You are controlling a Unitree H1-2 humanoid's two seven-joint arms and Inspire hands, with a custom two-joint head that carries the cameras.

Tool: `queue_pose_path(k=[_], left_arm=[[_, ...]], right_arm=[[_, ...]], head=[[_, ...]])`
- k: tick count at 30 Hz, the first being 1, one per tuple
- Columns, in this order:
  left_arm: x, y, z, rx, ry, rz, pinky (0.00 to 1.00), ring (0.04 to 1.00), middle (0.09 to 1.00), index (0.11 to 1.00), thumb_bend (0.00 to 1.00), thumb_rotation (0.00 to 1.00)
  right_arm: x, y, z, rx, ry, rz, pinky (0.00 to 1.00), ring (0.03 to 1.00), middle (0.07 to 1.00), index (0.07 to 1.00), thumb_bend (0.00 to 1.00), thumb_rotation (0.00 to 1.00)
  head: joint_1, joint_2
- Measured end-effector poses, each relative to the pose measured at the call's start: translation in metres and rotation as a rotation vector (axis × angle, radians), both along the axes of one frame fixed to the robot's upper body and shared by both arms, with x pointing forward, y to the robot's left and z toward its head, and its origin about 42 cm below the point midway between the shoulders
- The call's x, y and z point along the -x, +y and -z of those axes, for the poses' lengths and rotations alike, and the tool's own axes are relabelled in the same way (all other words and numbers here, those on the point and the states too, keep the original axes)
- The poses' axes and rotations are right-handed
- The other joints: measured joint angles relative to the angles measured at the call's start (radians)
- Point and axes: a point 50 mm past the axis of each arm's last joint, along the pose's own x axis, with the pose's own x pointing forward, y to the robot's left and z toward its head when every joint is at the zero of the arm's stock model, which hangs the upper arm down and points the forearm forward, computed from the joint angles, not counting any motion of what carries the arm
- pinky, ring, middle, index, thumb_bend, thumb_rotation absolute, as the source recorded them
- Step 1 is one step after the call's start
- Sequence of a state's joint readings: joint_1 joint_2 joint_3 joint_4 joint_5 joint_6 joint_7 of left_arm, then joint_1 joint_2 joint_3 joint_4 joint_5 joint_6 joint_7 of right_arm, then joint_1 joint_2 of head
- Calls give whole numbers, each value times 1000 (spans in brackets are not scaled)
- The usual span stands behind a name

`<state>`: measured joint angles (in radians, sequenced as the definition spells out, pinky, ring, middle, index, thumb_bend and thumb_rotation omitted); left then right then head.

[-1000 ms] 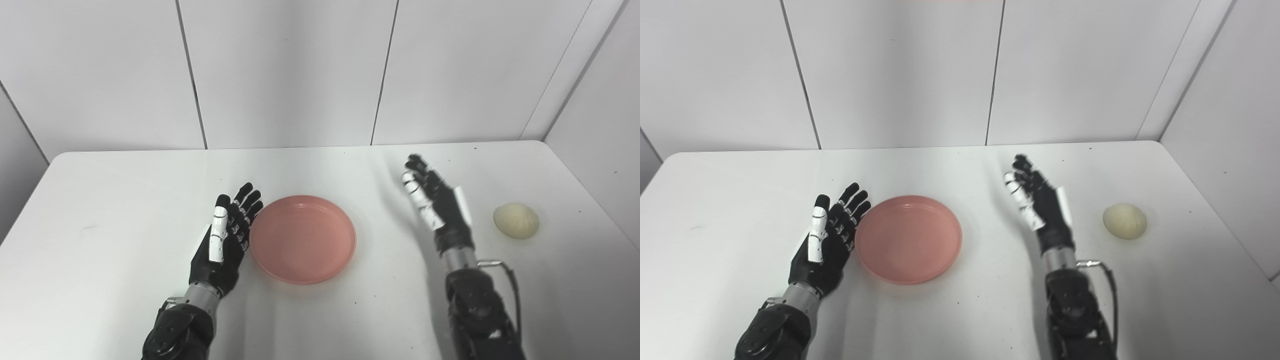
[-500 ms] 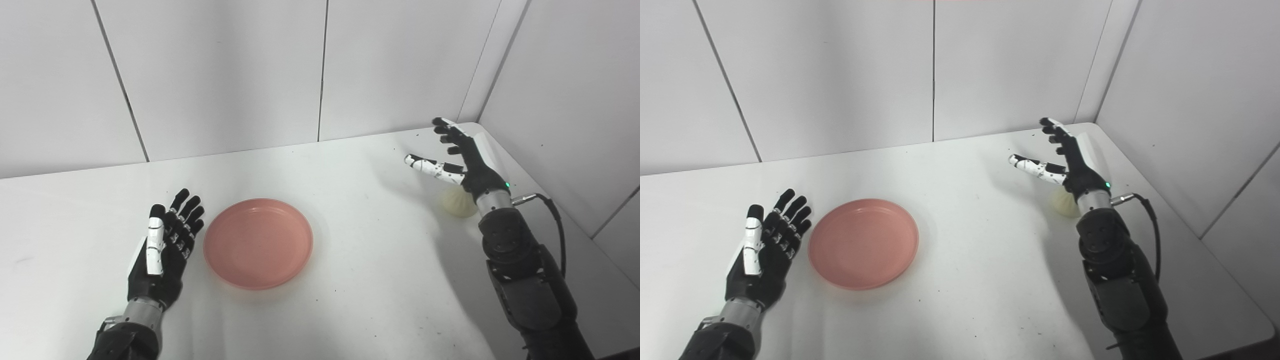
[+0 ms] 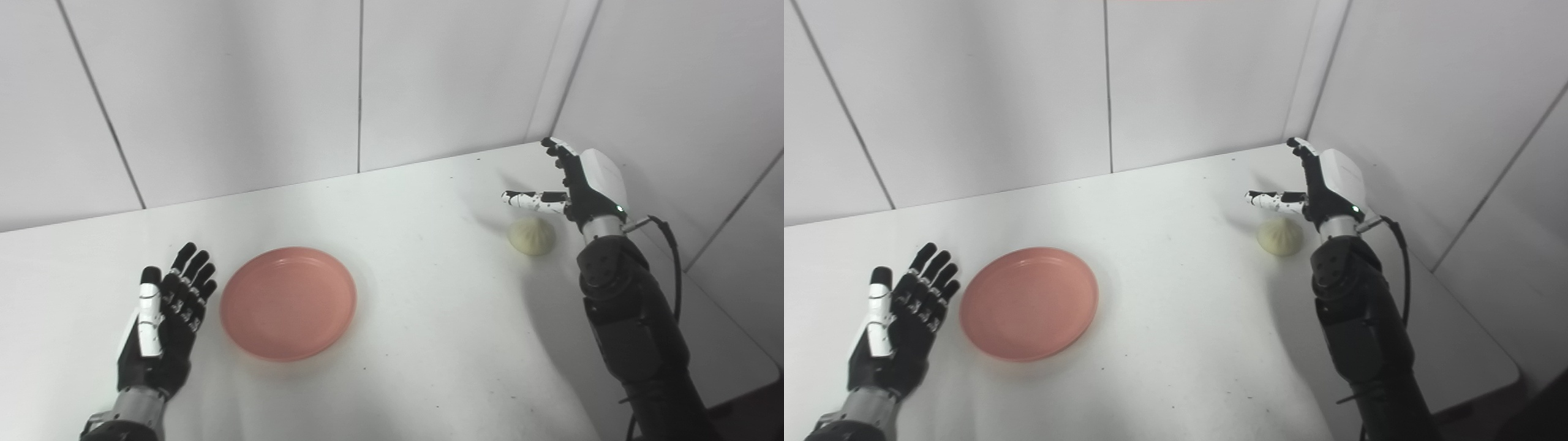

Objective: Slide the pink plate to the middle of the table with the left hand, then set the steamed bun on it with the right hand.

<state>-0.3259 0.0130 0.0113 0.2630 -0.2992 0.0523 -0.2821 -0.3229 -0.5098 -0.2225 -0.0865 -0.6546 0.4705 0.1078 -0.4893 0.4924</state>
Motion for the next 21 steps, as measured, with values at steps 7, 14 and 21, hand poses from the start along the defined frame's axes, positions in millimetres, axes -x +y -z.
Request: queue_pose_path(k=[7, 14, 21], left_arm=[[0, 0, 0, -2, 0, 2, 1000, 972, 959, 923, 642, 1000], [2, 1, -2, -7, 3, 5, 990, 967, 956, 930, 634, 1000], [5, 1, -1, -12, 4, 11, 988, 967, 954, 926, 655, 999]], right_arm=[[0, -7, 8, 34, 95, 30, 768, 901, 907, 865, 886, 309], [-1, -6, 14, 121, 226, 49, 835, 940, 925, 898, 902, 337], [-7, -7, 35, 165, 357, 66, 716, 856, 893, 890, 915, 362]], head=[[-8, 0], [-9, 5], [-11, 6]])
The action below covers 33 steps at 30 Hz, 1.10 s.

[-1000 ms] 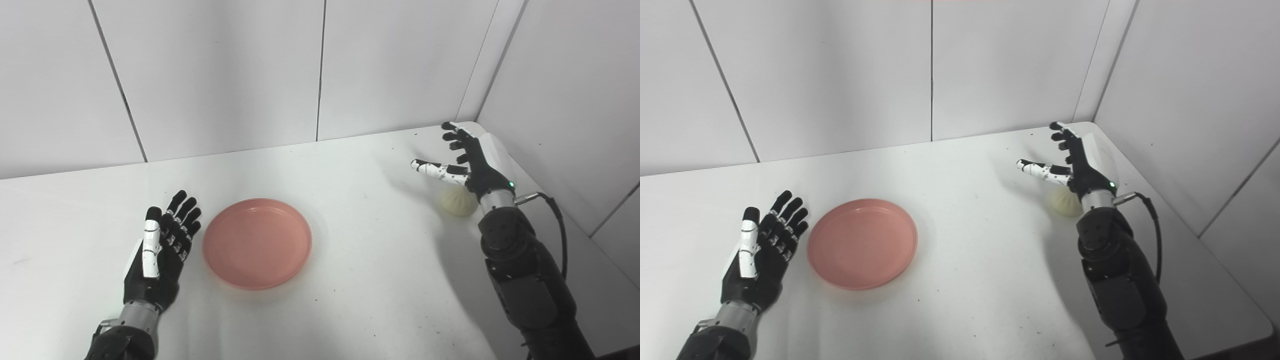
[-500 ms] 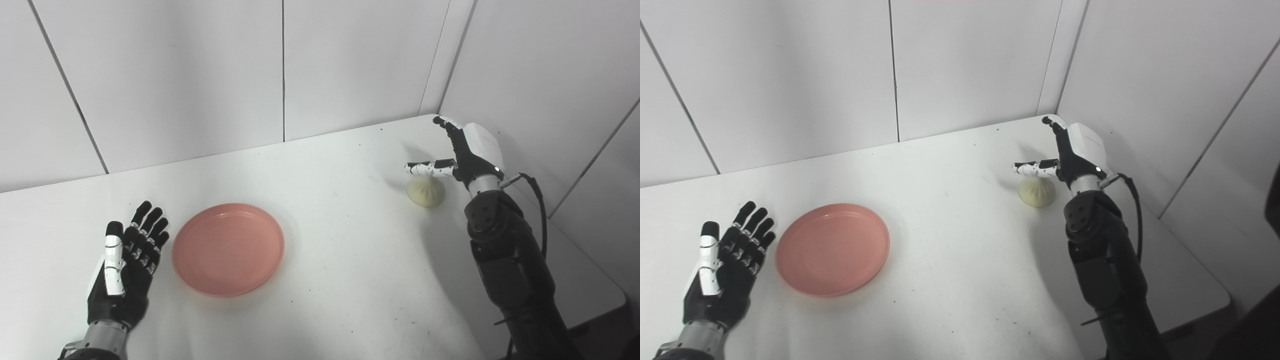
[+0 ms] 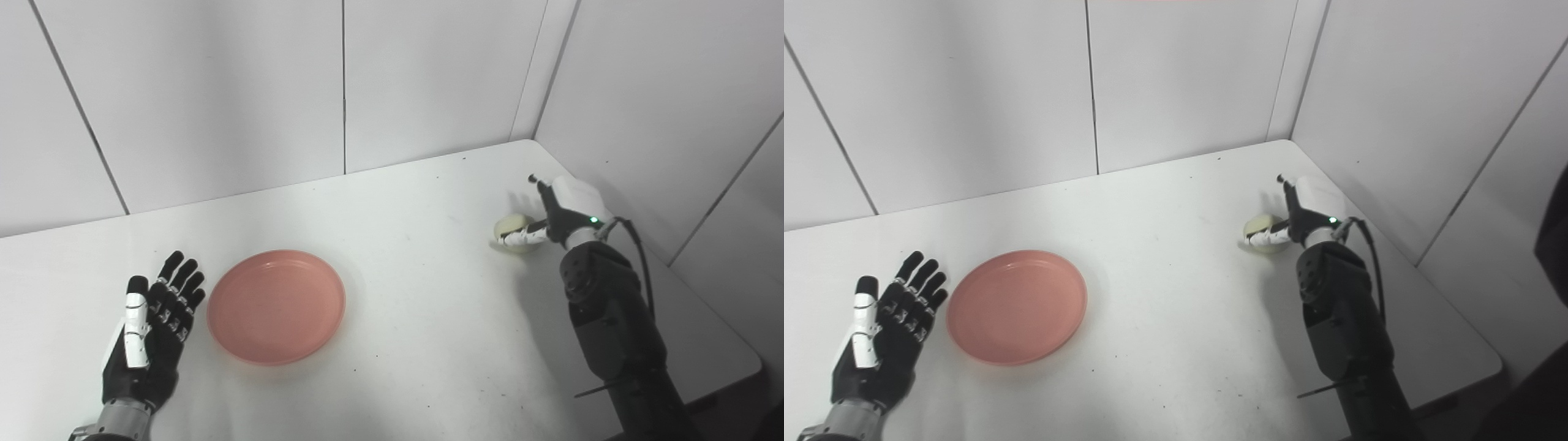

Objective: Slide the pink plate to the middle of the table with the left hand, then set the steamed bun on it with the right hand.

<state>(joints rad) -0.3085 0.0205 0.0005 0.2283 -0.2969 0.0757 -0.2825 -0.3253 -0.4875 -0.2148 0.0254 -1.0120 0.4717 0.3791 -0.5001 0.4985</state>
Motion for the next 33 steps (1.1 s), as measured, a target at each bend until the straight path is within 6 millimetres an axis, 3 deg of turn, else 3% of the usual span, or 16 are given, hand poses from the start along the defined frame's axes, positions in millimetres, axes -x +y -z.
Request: queue_pose_path(k=[7, 12, 14, 15, 18, 19, 20, 22, 24, 25, 28, 33], left_arm=[[1, -1, 0, -3, 5, 6, 1000, 970, 957, 933, 655, 1000], [1, -1, -1, -3, 9, 8, 1000, 975, 962, 935, 663, 996], [1, -1, -1, -3, 10, 9, 1000, 972, 960, 934, 664, 998], [1, -1, -1, -4, 10, 10, 1000, 971, 957, 932, 663, 999], [2, -2, -2, -5, 10, 12, 993, 965, 952, 928, 666, 997], [3, -2, -2, -6, 10, 15, 997, 968, 955, 929, 666, 995], [3, -3, -2, -7, 10, 16, 994, 967, 955, 928, 663, 995], [5, -3, -2, -7, 10, 17, 991, 964, 953, 928, 666, 995], [5, -3, -2, -12, 8, 18, 989, 963, 950, 926, 673, 992], [6, -3, -2, -16, 8, 19, 989, 963, 950, 926, 672, 995], [6, -4, -2, -20, 7, 22, 997, 975, 962, 938, 650, 1000], [8, -6, -2, -28, 4, 24, 994, 969, 955, 931, 646, 1000]], right_arm=[[-5, -6, 12, -33, 38, 19, 720, 850, 897, 891, 893, 303], [-12, -11, 14, -58, 24, 36, 936, 857, 893, 882, 874, 260], [-14, -14, 14, -69, 15, 48, 963, 839, 869, 866, 851, 235], [-15, -14, 13, -69, 10, 51, 936, 816, 840, 850, 832, 212], [-15, -14, 13, -75, -20, 57, 692, 649, 680, 764, 765, 115], [-15, -14, 12, -82, -24, 58, 570, 546, 587, 719, 701, 73], [-14, -15, 12, -90, -28, 59, 517, 485, 535, 695, 632, 37], [-14, -14, 11, -97, -35, 57, 486, 435, 496, 661, 577, 9], [-14, -14, 11, -112, -42, 58, 531, 469, 488, 633, 561, 1], [-13, -15, 12, -120, -43, 59, 592, 489, 476, 564, 534, 0], [-12, -17, 12, -142, -48, 62, 495, 448, 449, 548, 521, 0], [-11, -18, 11, -147, -52, 67, 446, 430, 447, 541, 520, 0]], head=[[2, 5], [6, 8], [8, 9], [11, 11], [12, 12], [20, 14], [26, 12], [26, 12], [31, 12], [43, 17], [48, 15], [49, 15]])
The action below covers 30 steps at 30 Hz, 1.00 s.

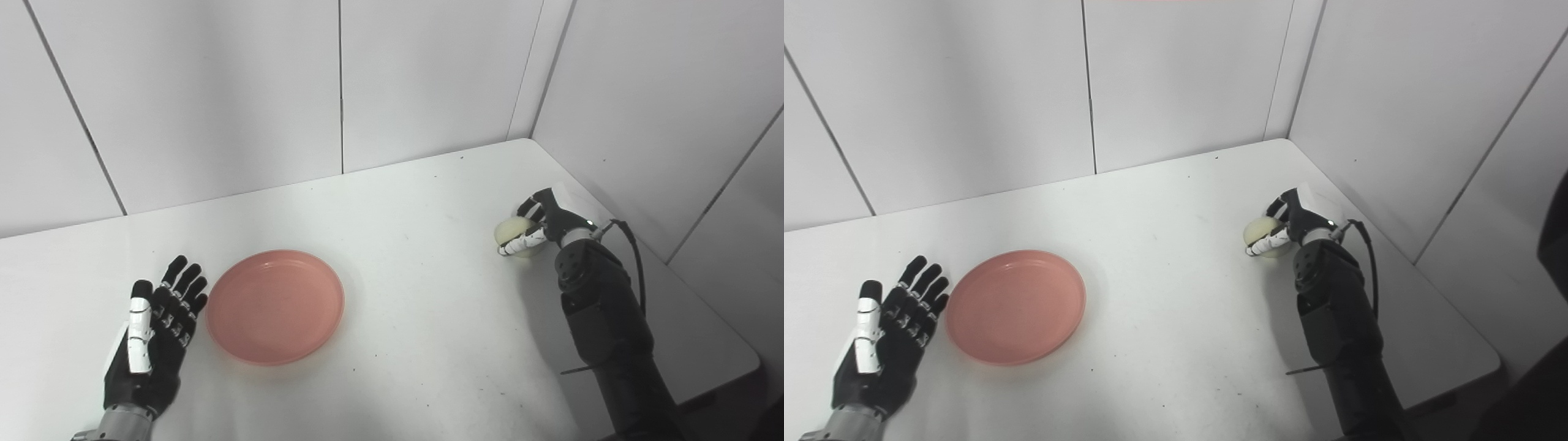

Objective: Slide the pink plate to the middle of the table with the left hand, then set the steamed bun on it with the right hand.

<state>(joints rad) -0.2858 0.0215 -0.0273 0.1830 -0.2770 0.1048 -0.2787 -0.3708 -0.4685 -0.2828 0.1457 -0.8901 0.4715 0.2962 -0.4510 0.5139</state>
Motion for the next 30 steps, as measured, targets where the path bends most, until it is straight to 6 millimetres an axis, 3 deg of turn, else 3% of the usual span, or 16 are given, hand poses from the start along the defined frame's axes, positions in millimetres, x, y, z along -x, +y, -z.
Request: queue_pose_path(k=[4, 8, 13, 17, 22, 24, 26, 28, 30], left_arm=[[0, -1, 0, -2, 1, -2, 995, 970, 958, 934, 655, 1000], [0, -1, 0, -1, 1, 0, 997, 973, 963, 937, 650, 1000], [1, -6, -1, -4, 2, 3, 1000, 979, 965, 947, 638, 1000], [2, -11, -2, -12, 9, 2, 1000, 981, 964, 947, 626, 1000], [3, -26, -1, -6, 8, 10, 1000, 969, 957, 942, 622, 1000], [4, -29, 0, -8, 3, 11, 1000, 973, 960, 946, 639, 1000], [3, -32, 1, -14, 3, 11, 1000, 975, 962, 950, 649, 1000], [2, -35, 1, -15, 3, 11, 1000, 973, 960, 947, 664, 986], [1, -38, 2, -10, 3, 10, 1000, 964, 951, 941, 673, 978]], right_arm=[[0, -2, 0, -3, 1, 0, 443, 420, 444, 543, 520, 0], [-1, 3, 1, -27, -26, -18, 345, 404, 450, 538, 519, 0], [0, 15, 3, -71, -88, -62, 320, 394, 453, 526, 521, 0], [0, 36, -5, -99, -169, -136, 296, 356, 430, 534, 517, 0], [-2, 64, -13, -163, -283, -254, 294, 344, 429, 531, 515, 0], [-3, 76, -13, -206, -313, -284, 310, 364, 462, 509, 519, 0], [-2, 91, -12, -242, -338, -315, 318, 369, 459, 512, 519, 0], [-1, 105, -12, -274, -351, -351, 320, 367, 446, 525, 517, 0], [-1, 116, -13, -300, -359, -382, 323, 377, 443, 528, 516, 0]], head=[[6, 3], [14, 6], [84, 18], [169, 37], [212, 46], [247, 58], [267, 66], [336, 81], [347, 83]])
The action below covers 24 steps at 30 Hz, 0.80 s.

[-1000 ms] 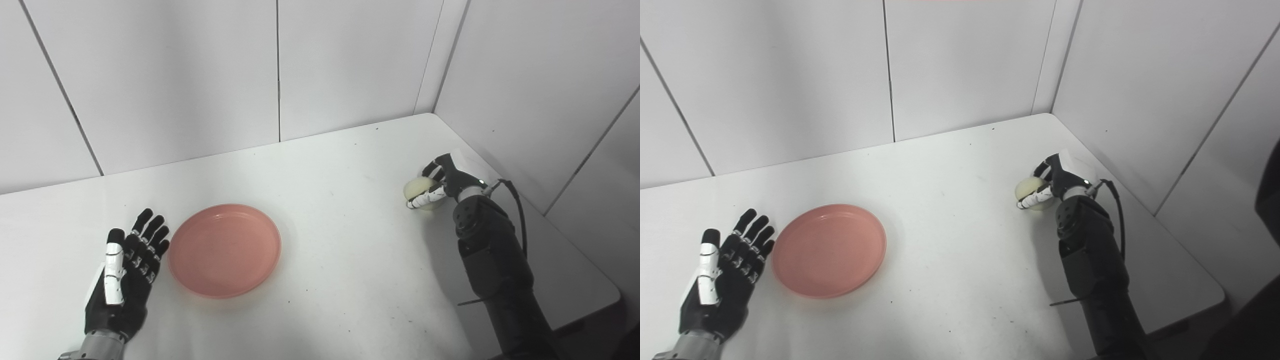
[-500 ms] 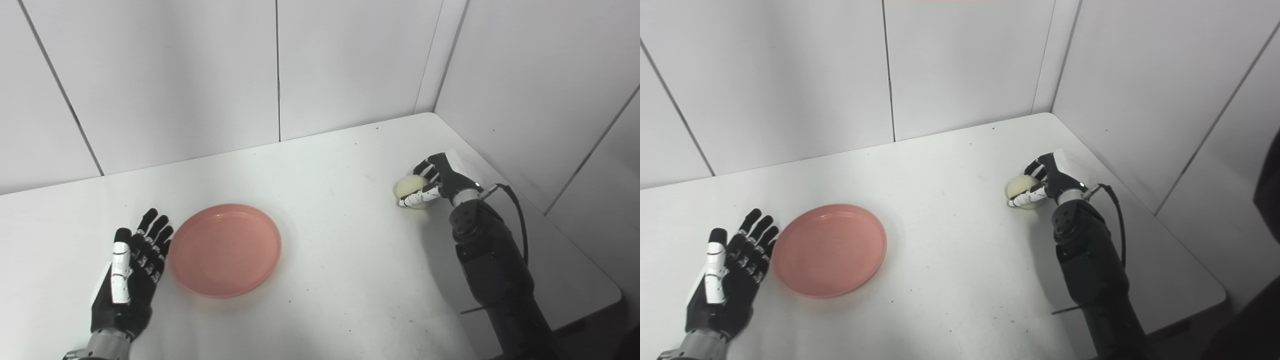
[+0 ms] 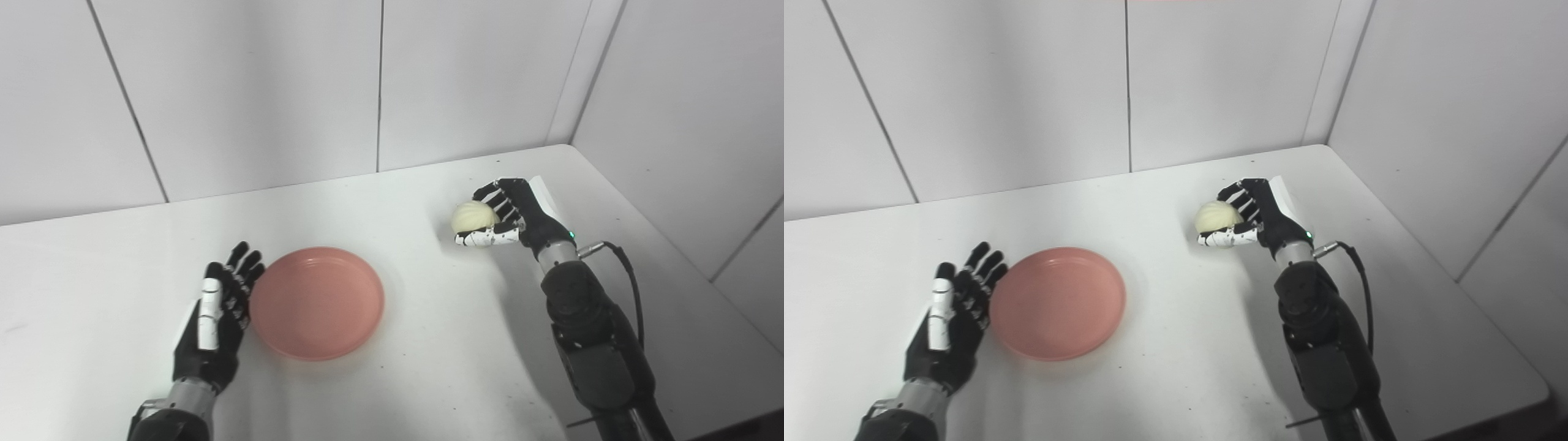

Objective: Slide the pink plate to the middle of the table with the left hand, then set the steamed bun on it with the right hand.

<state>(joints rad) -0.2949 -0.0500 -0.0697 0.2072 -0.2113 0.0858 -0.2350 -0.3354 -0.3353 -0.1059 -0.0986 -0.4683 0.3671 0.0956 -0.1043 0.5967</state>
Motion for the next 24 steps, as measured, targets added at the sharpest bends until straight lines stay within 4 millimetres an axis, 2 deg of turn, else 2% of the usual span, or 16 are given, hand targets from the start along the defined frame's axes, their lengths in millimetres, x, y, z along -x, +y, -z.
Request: queue_pose_path(k=[4, 6, 7, 10, 11, 19, 24], left_arm=[[-2, -8, 1, 0, -11, -16, 987, 963, 947, 938, 685, 975], [-4, -13, 1, 5, -10, -22, 984, 960, 945, 935, 683, 972], [-4, -16, 2, 9, -11, -22, 983, 959, 945, 934, 682, 970], [-6, -25, 3, 19, -20, -14, 977, 959, 948, 936, 677, 971], [-7, -28, 4, 22, -21, -12, 976, 959, 952, 940, 666, 979], [-9, -37, 4, 16, -30, -4, 999, 967, 960, 944, 660, 992], [-9, -38, 4, 11, -31, -1, 999, 961, 951, 938, 655, 996]], right_arm=[[0, 13, 4, -66, -13, -63, 319, 378, 450, 520, 517, 0], [2, 23, 8, -90, -21, -111, 313, 375, 449, 520, 517, 0], [3, 29, 9, -104, -26, -137, 310, 374, 449, 520, 517, 0], [5, 51, 13, -114, -27, -211, 304, 371, 452, 518, 517, 0], [5, 56, 14, -119, -23, -231, 306, 376, 455, 516, 517, 0], [5, 107, 23, -220, -15, -391, 309, 361, 444, 527, 516, 0], [4, 121, 34, -204, 17, -419, 319, 383, 454, 523, 517, 0]], head=[[102, 17], [103, 17], [135, 17], [158, 18], [188, 21], [199, 21], [199, 25]])
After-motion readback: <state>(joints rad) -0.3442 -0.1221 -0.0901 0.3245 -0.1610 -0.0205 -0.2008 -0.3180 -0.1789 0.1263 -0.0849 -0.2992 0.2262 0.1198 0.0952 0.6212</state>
